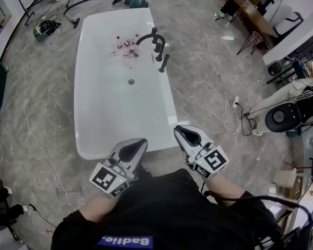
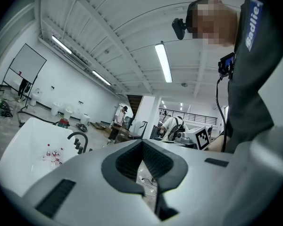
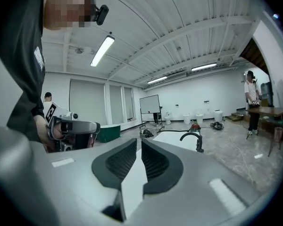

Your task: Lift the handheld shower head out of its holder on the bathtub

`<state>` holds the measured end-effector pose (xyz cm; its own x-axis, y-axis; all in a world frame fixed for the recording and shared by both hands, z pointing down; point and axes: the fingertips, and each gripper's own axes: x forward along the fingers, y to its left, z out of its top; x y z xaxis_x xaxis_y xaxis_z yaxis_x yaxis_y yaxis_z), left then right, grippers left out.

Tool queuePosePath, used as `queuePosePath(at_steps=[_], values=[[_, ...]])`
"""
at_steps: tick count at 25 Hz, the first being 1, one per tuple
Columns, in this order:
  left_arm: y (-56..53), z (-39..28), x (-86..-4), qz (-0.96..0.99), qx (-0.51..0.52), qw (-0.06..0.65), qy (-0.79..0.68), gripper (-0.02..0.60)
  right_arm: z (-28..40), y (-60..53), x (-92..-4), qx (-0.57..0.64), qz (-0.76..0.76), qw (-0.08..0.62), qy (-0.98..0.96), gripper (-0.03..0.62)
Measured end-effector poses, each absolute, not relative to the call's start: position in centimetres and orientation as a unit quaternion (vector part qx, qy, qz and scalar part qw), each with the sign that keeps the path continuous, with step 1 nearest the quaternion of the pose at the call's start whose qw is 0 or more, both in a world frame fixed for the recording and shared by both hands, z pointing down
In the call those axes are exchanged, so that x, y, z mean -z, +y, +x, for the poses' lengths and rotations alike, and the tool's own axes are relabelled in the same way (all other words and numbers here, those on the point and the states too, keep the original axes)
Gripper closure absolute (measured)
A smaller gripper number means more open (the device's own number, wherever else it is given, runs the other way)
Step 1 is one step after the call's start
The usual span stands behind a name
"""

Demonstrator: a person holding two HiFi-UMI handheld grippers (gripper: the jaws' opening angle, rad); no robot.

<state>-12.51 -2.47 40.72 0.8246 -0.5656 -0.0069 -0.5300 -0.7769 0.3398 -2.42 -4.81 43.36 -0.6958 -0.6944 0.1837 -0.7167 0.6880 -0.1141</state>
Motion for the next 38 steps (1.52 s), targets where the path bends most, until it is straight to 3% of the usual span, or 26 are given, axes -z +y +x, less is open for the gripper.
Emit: queuePosePath(at_steps=[27,38], values=[[-13.5,1.5,-40.6,0.905,0.051,0.162,-0.391,0.588,10.4,-22.5,-46.1,-0.098,0.302,0.058,-0.947,0.502],[-15.4,4.2,-41.5,0.898,0.021,0.158,-0.411,0.588,11.4,-31.1,-51.4,-0.077,0.288,0.105,-0.949,0.461]])
